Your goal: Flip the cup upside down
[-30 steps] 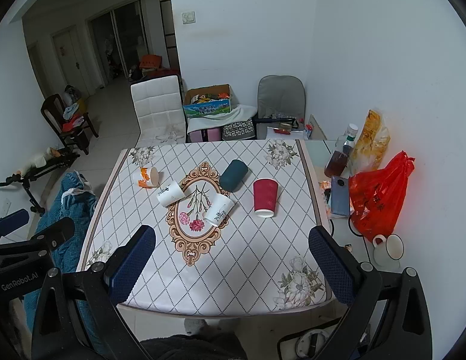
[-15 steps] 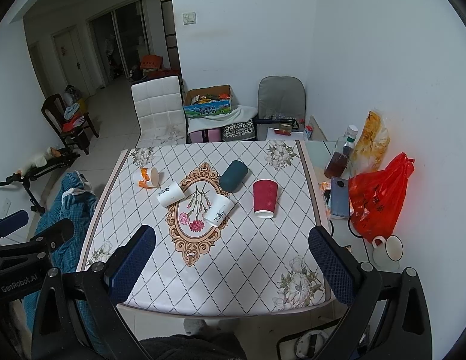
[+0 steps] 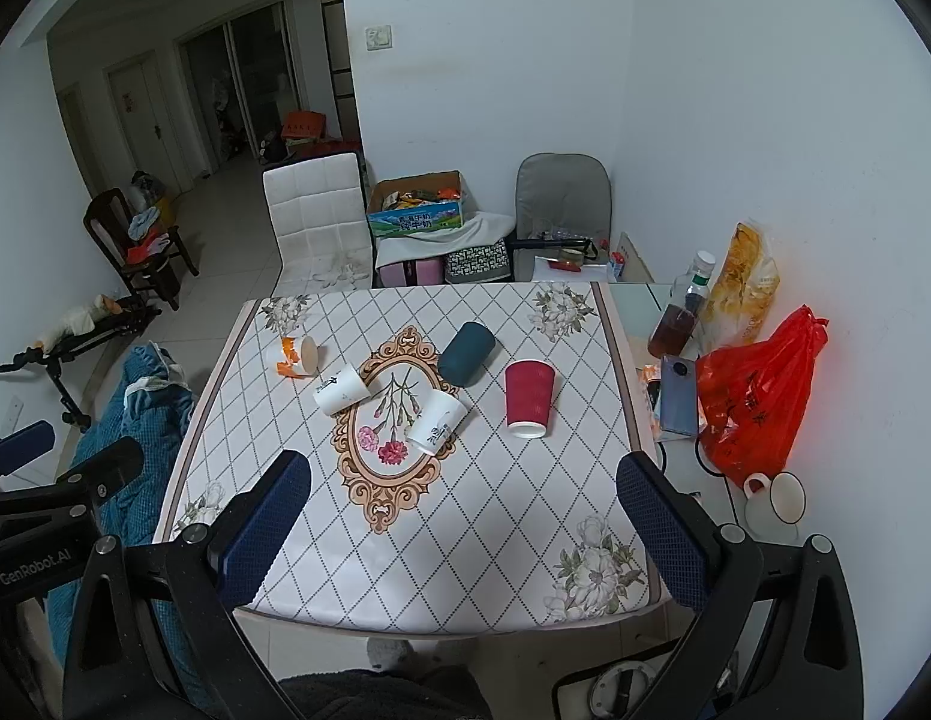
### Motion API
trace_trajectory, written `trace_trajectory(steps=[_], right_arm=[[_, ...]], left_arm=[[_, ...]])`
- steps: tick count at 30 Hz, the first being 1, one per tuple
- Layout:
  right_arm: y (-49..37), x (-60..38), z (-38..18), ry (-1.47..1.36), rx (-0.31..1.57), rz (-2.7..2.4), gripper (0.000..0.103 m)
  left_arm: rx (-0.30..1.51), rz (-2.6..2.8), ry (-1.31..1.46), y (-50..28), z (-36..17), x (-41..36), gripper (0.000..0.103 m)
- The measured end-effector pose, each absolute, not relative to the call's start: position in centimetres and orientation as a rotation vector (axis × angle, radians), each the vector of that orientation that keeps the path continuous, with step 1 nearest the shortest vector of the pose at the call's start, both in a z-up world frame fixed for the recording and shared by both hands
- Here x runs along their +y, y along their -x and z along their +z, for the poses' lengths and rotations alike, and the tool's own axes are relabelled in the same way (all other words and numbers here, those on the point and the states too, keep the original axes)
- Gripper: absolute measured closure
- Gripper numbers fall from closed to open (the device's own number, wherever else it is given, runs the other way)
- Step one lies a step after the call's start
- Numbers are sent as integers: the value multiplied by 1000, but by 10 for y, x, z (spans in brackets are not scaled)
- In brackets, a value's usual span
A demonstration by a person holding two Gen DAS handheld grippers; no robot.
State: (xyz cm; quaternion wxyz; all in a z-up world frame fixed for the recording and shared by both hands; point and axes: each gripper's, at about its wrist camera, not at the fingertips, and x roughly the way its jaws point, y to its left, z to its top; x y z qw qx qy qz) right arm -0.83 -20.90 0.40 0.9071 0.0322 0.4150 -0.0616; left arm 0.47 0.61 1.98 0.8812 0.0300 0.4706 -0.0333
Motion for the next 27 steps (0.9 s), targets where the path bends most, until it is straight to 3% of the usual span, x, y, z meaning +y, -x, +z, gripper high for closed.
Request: trace_trajectory(steps=[27], right_arm=[[5, -215, 20, -74, 853, -103, 0]], left_arm=[[977, -68, -59, -6, 23, 9, 0]])
